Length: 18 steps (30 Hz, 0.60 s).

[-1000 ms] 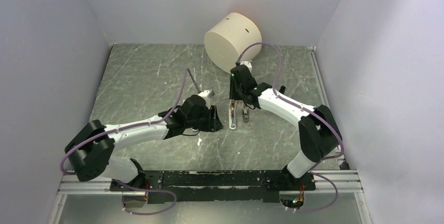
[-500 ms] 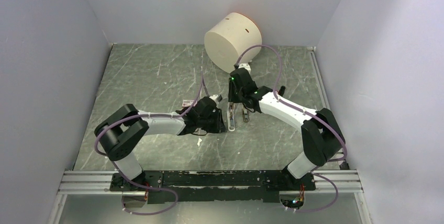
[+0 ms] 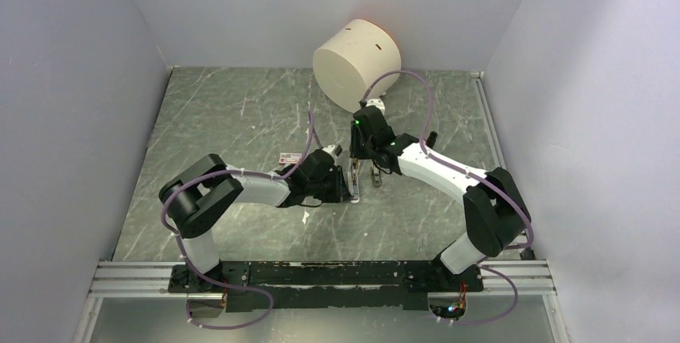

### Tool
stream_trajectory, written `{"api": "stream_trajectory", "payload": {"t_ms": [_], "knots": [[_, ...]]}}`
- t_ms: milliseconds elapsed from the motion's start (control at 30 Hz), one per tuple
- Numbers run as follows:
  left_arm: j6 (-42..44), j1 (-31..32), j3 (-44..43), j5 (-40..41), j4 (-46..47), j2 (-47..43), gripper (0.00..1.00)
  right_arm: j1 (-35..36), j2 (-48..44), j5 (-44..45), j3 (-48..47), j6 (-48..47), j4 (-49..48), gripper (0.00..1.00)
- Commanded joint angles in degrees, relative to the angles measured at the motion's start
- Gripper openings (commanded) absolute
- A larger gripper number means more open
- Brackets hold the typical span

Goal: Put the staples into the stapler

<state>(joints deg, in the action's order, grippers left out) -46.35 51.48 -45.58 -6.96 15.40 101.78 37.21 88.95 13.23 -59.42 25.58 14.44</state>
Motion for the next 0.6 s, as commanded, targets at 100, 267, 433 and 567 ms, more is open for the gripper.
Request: {"api": "stream_trajectory", "payload": {"t_ms": [100,267,433,567], "knots": [[-1.77,0.05,0.26,-0.29,4.37,3.44,0.22,0.3,-2.58,-1.04,1.7,0.94,-0.26,0.26],[-2.76,0.03,1.41,-1.23,5.28,4.68,0.17,0.37,-3.37,-2.36,2.18,1.4,0.64,0.26],[-3.27,0.03,3.43,-1.21,5.49,4.84,0.12,1.03,-3.61,-4.56,1.58,2.29,4.82,0.26],[-3.85,0.03,4.8,-1.51,6.47,5.22,0.1,2.7,-3.26,-4.87,1.07,2.97,9.96,0.26]]}}
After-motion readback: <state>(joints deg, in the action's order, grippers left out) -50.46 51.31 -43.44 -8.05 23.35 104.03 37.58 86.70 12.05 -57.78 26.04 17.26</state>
